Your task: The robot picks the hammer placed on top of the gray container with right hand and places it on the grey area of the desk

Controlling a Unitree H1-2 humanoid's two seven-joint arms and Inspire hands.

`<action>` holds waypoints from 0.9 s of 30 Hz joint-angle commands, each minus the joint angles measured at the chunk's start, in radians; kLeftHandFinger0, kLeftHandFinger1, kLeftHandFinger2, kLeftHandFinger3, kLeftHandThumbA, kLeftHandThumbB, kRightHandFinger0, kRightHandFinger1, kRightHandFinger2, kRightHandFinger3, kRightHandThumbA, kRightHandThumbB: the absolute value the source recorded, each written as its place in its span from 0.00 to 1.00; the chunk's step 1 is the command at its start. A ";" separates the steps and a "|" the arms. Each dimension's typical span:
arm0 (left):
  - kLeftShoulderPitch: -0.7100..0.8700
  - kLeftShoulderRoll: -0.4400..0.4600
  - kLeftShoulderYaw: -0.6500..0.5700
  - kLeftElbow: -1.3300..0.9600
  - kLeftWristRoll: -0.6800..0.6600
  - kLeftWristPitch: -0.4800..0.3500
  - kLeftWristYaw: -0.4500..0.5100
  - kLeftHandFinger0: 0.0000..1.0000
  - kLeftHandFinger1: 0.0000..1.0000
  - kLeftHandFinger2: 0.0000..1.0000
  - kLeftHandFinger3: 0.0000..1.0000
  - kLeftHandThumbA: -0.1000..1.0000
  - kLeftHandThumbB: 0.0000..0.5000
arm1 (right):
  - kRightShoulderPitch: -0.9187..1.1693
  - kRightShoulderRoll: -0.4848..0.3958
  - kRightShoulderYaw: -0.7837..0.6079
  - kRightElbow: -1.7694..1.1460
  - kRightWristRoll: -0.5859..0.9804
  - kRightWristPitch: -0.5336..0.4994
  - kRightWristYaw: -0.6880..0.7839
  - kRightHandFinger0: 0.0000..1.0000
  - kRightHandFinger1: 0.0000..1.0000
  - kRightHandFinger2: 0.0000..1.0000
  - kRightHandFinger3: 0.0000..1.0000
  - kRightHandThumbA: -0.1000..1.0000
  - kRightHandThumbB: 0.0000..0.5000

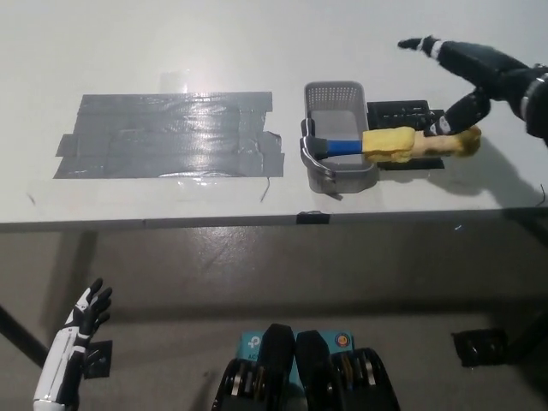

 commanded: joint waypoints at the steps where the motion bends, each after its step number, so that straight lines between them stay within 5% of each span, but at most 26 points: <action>1: -0.001 0.018 0.010 -0.042 -0.013 -0.012 -0.011 1.00 1.00 1.00 1.00 1.00 0.62 | -0.079 0.019 0.036 0.035 -0.053 0.005 0.085 1.00 1.00 1.00 1.00 0.94 0.94; 6: 0.000 0.019 0.010 -0.038 -0.024 -0.011 -0.018 1.00 1.00 1.00 1.00 1.00 0.63 | -0.082 0.042 0.067 0.035 -0.082 0.004 0.115 1.00 1.00 1.00 1.00 1.00 0.99; 27: 0.003 0.019 0.009 -0.046 -0.026 0.001 -0.026 1.00 1.00 1.00 1.00 1.00 0.62 | -0.160 0.081 0.150 0.123 -0.225 -0.029 0.164 1.00 1.00 1.00 1.00 1.00 0.98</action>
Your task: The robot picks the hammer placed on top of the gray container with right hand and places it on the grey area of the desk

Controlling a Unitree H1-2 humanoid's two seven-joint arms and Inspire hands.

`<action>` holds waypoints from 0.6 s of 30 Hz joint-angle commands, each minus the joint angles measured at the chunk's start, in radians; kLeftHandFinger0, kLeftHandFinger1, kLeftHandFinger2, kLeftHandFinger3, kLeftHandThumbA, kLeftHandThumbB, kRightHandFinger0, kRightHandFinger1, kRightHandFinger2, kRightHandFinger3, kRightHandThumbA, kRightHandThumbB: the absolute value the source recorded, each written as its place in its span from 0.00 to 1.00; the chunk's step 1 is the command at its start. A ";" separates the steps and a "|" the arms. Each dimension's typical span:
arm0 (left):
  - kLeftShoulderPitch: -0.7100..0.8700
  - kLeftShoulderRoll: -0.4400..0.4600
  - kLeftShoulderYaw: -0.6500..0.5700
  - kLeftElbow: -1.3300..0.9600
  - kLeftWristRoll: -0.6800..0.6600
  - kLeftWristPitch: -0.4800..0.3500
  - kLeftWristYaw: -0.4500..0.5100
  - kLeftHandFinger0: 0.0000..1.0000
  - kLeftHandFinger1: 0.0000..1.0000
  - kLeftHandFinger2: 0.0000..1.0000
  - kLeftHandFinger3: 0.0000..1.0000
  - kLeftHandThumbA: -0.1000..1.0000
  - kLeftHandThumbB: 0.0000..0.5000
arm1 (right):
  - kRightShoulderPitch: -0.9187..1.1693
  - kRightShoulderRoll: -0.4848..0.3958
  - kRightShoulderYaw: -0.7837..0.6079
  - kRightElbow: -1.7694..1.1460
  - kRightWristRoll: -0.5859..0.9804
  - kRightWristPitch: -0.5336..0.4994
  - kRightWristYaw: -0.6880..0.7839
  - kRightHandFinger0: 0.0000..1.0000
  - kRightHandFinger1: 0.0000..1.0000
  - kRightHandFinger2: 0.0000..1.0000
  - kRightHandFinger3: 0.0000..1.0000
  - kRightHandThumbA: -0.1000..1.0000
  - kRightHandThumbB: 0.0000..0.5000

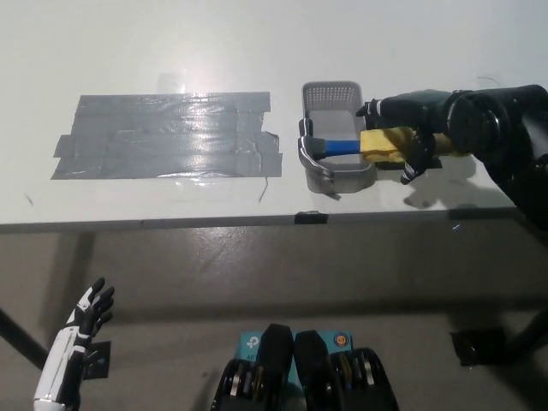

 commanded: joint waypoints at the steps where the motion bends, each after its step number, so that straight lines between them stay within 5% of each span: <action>1: 0.003 0.019 0.009 -0.040 -0.010 -0.001 -0.011 1.00 1.00 1.00 1.00 1.00 0.62 | -0.086 -0.006 -0.023 0.006 -0.048 -0.024 -0.005 1.00 1.00 1.00 1.00 1.00 0.97; 18: 0.022 0.016 0.011 -0.045 0.001 -0.004 -0.003 1.00 1.00 1.00 1.00 1.00 0.63 | -0.094 0.000 -0.090 -0.044 -0.029 0.052 0.072 1.00 1.00 1.00 1.00 1.00 0.92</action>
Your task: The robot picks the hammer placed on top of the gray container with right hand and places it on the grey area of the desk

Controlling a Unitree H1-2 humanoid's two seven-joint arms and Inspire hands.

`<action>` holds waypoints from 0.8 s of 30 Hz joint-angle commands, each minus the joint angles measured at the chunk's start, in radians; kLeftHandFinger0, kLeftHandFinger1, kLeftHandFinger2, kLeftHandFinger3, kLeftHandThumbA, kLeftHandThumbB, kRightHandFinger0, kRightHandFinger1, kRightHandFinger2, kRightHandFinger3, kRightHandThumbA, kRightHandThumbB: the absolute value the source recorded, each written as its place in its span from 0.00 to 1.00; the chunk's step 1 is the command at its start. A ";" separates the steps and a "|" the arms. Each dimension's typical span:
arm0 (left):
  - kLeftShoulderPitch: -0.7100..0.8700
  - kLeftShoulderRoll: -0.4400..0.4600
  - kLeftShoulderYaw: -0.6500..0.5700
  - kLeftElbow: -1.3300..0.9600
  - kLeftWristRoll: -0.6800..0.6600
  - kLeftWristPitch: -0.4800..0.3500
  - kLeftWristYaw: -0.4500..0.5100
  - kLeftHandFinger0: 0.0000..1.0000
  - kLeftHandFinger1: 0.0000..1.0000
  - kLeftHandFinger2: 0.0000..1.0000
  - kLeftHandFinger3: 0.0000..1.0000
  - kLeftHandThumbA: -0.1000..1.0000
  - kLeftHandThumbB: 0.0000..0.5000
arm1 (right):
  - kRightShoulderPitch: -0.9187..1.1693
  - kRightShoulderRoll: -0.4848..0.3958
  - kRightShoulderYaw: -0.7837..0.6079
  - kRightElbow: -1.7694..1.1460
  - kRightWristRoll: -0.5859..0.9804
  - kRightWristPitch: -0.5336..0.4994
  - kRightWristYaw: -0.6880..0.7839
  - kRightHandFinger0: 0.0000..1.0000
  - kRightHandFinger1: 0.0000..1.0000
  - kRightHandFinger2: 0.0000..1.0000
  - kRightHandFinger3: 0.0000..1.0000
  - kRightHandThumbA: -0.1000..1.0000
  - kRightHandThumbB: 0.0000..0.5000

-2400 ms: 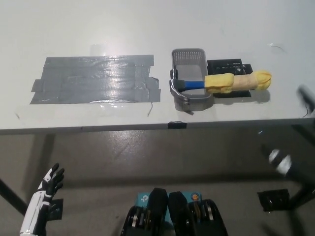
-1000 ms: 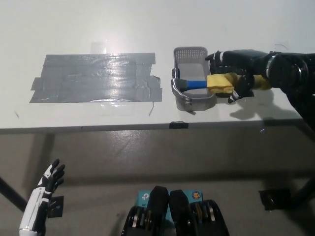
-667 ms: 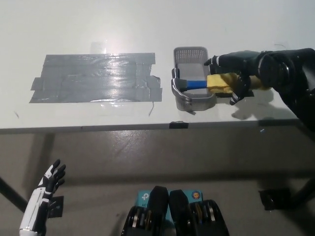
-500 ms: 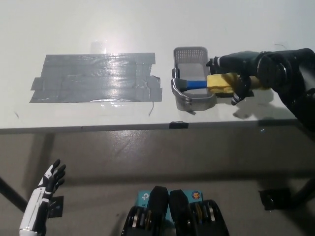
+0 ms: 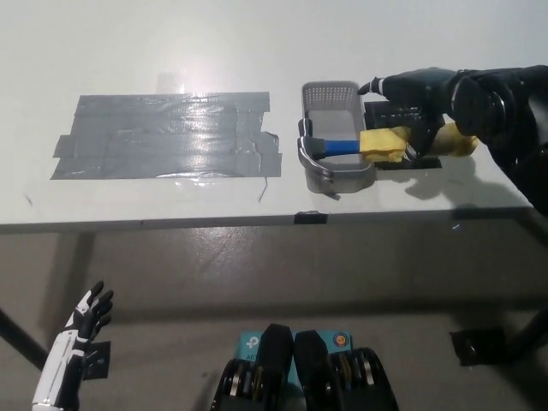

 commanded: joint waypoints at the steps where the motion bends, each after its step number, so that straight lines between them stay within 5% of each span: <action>1: 0.009 0.015 0.014 -0.029 -0.007 -0.008 -0.003 1.00 1.00 1.00 1.00 1.00 0.64 | -0.074 0.003 -0.039 -0.015 0.007 0.046 0.055 1.00 1.00 1.00 1.00 1.00 0.91; 12: 0.021 0.010 0.018 -0.042 -0.020 0.000 -0.005 1.00 1.00 1.00 1.00 1.00 0.66 | -0.082 0.041 0.020 -0.021 -0.110 0.187 0.142 1.00 1.00 1.00 1.00 1.00 0.91; 24: 0.027 0.010 0.015 -0.043 -0.013 -0.001 -0.003 1.00 1.00 1.00 1.00 1.00 0.67 | -0.094 0.069 -0.028 -0.076 -0.270 0.190 0.230 1.00 1.00 1.00 1.00 1.00 0.87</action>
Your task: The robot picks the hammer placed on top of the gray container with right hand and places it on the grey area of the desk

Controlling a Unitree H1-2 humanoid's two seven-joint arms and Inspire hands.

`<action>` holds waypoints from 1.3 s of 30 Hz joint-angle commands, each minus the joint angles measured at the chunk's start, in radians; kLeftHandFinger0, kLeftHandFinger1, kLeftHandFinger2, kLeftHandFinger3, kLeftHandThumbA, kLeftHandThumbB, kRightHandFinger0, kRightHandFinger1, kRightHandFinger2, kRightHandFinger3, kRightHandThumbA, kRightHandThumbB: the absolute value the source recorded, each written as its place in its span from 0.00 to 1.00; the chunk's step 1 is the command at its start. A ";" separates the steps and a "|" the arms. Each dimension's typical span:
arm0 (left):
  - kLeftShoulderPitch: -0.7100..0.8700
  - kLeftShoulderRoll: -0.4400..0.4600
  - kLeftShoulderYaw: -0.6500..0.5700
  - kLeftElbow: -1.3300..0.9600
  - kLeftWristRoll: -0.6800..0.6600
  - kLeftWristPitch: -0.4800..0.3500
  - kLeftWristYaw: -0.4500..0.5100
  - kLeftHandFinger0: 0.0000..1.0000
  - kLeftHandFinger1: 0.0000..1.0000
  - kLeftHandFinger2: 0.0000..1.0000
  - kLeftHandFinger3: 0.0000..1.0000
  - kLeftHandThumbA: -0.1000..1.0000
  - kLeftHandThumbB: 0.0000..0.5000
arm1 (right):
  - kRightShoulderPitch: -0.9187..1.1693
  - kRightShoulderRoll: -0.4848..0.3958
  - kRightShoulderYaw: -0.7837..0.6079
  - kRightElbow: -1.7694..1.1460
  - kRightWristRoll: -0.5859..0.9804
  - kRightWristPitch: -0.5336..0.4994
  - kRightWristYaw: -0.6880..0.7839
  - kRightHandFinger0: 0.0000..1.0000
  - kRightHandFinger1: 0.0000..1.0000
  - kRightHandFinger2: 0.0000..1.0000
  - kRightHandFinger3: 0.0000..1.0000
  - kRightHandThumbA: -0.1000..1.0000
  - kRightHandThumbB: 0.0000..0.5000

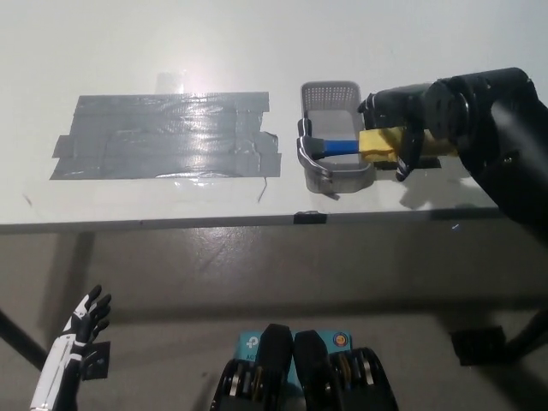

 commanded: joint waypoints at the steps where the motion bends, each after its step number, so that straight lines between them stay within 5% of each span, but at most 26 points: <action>1: 0.013 0.010 0.012 -0.037 -0.008 -0.002 -0.002 1.00 1.00 1.00 1.00 1.00 0.67 | -0.085 0.000 -0.040 -0.038 -0.092 0.027 0.047 1.00 1.00 1.00 1.00 1.00 0.87; 20: 0.015 0.017 0.015 -0.048 0.000 0.004 -0.001 1.00 1.00 1.00 1.00 1.00 0.68 | -0.079 0.014 -0.165 -0.101 -0.236 0.027 0.126 1.00 1.00 1.00 1.00 1.00 0.90; 39: 0.012 0.015 0.014 -0.040 0.002 -0.001 0.001 1.00 1.00 1.00 1.00 1.00 0.70 | -0.034 0.048 -0.162 0.062 -0.154 0.017 0.082 1.00 1.00 1.00 1.00 1.00 0.83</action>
